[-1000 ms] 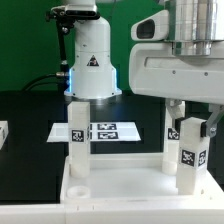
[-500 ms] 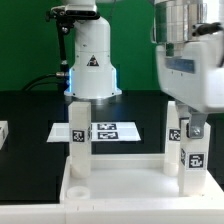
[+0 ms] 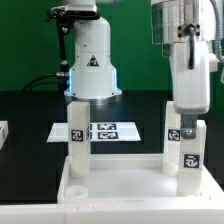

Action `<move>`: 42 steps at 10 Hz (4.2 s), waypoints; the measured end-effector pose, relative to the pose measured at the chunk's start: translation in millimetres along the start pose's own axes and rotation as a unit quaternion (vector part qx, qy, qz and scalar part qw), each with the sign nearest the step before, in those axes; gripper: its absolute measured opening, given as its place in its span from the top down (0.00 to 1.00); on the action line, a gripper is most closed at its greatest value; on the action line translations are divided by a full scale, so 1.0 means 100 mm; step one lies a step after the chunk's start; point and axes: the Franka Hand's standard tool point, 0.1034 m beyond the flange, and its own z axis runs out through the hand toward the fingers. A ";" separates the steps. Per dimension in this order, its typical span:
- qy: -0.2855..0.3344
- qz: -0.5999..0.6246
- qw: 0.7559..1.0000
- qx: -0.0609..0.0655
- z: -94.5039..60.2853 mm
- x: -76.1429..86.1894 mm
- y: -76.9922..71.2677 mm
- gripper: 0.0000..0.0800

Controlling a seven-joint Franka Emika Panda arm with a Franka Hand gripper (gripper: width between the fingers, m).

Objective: Assemble desk

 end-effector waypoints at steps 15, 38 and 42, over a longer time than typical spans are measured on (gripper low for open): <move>-0.022 -0.145 0.989 0.032 -0.50 0.22 -0.25 0.19; -0.021 -0.885 0.463 0.036 -0.95 2.10 0.12 0.19; -0.048 -0.876 0.480 0.005 -0.77 2.45 0.22 0.19</move>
Offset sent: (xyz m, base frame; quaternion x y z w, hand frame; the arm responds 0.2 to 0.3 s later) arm 0.0000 0.0000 0.0000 0.0000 0.0000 0.0000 1.0000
